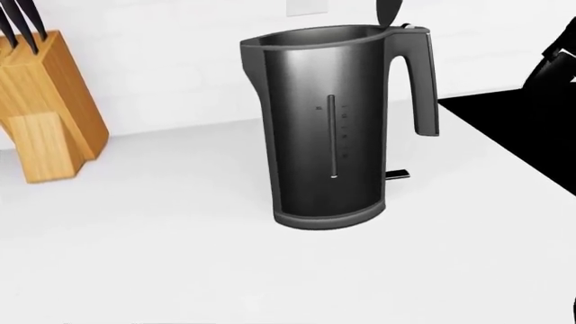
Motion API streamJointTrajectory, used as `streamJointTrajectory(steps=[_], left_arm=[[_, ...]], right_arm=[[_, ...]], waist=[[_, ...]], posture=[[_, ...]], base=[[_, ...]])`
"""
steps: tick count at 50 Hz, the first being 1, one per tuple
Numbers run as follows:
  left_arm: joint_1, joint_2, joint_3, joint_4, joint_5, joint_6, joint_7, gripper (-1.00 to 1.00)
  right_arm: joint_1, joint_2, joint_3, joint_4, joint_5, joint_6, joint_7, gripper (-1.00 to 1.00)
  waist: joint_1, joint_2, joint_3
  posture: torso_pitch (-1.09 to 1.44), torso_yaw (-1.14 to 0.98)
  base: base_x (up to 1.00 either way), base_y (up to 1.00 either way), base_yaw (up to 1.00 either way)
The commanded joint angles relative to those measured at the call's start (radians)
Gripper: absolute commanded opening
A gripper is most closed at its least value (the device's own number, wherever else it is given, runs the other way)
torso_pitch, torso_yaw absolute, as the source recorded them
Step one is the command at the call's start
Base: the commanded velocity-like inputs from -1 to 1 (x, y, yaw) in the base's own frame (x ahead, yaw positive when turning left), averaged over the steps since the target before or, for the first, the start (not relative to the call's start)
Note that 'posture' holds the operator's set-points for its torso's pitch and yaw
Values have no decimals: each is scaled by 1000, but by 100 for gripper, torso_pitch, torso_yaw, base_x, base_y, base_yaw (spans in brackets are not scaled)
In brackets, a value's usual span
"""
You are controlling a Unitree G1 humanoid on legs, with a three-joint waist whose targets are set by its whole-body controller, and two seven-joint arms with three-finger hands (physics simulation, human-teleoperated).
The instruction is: Close the lid of the electric kettle.
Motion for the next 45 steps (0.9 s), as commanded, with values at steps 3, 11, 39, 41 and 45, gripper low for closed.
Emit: streamJointTrajectory(steps=[3, 11, 39, 41, 45], left_arm=[[-16, 19, -3, -9, -2, -20, 5, 100], [-18, 21, -7, -11, -5, -18, 10, 100], [-13, 7, -23, -6, 11, -32, 3, 100], [-14, 8, -21, -6, 11, -31, 2, 100], [-15, 5, -27, -6, 17, -34, 1, 100]], right_arm=[[-61, -5, 8, 27, -18, -42, -39, 96], [-94, -4, 32, 97, -98, -142, -21, 96], [-295, 76, 63, 382, -163, -203, -117, 96], [-319, 81, 68, 422, -160, -205, -140, 96], [-355, 84, 80, 474, -162, -215, -160, 96]], waist=[[1, -2, 2], [3, -2, 2], [9, 8, 5], [9, 9, 5], [9, 10, 5]], posture=[[-58, 0], [-58, 0], [-58, 0], [-58, 0], [-58, 0]], base=[[0, 0, 0], [0, 0, 0], [0, 0, 0], [0, 0, 0], [0, 0, 0]])
